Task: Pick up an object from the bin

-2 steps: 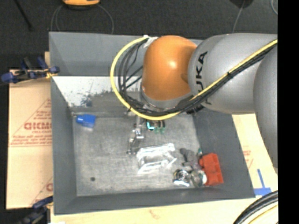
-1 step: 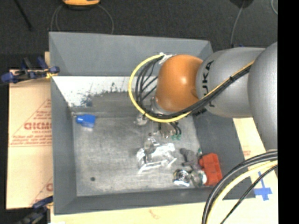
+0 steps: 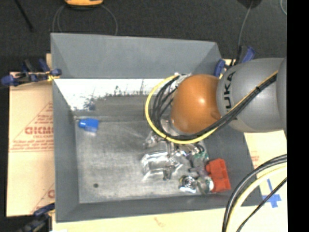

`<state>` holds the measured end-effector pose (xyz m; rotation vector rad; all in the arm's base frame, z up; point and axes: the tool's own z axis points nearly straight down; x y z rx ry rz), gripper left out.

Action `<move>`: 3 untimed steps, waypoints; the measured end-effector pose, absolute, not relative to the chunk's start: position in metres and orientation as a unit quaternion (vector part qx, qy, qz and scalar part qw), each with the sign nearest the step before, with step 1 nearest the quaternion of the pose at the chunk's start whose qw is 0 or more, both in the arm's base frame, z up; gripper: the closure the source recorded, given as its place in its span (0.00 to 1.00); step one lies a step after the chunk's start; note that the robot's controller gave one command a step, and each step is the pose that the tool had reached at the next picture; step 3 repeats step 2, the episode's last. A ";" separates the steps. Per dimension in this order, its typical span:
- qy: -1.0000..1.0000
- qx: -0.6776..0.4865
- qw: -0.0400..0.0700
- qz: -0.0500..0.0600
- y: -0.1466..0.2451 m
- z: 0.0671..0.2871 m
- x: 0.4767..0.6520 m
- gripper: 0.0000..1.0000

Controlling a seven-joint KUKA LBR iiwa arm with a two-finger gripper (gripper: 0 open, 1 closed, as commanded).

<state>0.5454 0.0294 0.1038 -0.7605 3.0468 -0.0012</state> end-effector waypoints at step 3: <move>0.971 -0.239 0.004 -0.001 0.034 0.201 0.553 1.00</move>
Offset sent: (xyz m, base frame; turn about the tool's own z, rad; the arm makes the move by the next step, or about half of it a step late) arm 0.0000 0.0000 0.0000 0.0000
